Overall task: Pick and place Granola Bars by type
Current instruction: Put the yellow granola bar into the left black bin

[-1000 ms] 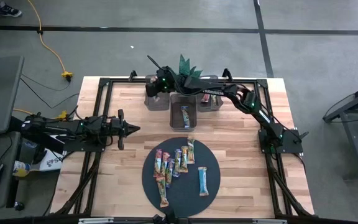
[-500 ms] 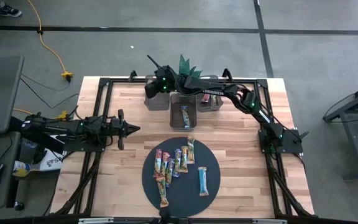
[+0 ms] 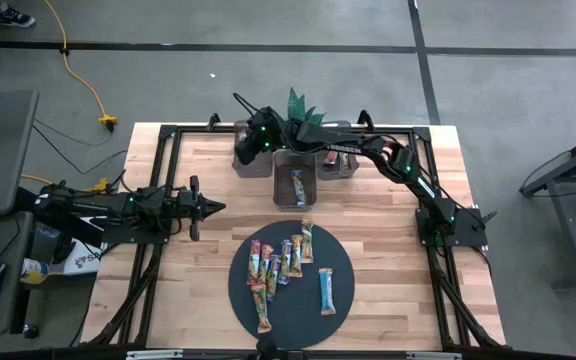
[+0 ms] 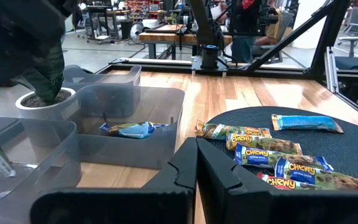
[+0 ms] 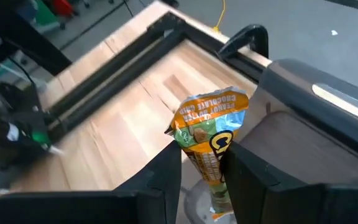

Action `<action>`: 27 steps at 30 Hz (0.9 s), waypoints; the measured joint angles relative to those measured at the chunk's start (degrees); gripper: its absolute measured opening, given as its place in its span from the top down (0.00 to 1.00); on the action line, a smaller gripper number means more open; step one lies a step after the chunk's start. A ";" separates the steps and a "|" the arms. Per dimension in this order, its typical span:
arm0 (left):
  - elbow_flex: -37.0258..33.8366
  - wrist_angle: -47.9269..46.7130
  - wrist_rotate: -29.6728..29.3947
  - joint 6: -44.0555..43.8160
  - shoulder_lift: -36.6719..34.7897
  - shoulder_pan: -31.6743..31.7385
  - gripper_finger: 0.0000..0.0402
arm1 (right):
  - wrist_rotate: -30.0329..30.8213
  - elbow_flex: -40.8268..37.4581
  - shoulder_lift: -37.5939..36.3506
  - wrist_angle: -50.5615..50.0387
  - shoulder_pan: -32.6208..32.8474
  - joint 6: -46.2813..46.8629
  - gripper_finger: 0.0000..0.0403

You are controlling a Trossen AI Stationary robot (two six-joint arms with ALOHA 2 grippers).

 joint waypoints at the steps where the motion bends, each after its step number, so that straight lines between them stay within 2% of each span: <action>1: 0.00 0.00 -0.01 -0.01 0.00 0.02 1.00 | -0.20 0.00 0.00 -0.56 0.01 -0.44 0.75; 7: 0.00 0.00 0.01 0.00 0.01 0.02 1.00 | -2.51 0.00 0.00 -1.81 0.12 -3.70 0.75; 14: 0.00 -0.01 0.01 0.01 0.01 0.01 1.00 | -4.61 0.00 0.00 -2.86 0.24 -11.44 0.61; 19: 0.01 0.00 0.01 0.00 0.01 0.02 1.00 | -6.22 0.00 0.00 -3.11 0.30 -20.17 0.53; 27: 0.01 -0.02 0.00 -0.01 0.02 0.01 1.00 | -8.99 0.00 -1.01 -3.35 1.37 -34.44 0.52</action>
